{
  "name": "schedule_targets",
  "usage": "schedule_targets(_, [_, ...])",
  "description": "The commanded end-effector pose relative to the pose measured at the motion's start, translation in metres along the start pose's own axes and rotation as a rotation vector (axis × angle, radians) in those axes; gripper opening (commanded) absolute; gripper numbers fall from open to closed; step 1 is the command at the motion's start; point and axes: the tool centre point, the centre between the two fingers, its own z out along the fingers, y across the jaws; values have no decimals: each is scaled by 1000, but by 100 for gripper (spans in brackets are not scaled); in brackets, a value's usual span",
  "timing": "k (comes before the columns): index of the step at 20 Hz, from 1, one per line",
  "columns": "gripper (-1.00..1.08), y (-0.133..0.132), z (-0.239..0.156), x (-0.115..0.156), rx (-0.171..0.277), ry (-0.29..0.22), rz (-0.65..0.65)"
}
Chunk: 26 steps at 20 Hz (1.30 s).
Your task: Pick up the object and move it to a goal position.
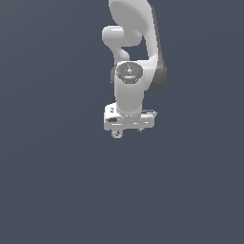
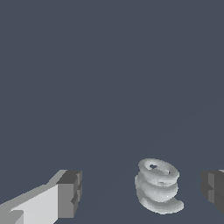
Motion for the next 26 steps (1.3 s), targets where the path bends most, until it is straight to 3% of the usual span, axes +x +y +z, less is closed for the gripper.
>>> schedule_targets(1, [100,0,0,0,0,0,0])
schedule_targets(10, [100,33,-12,4,4,17,69])
schedule_targets(26, [100,39,7,-12,-6,24,69])
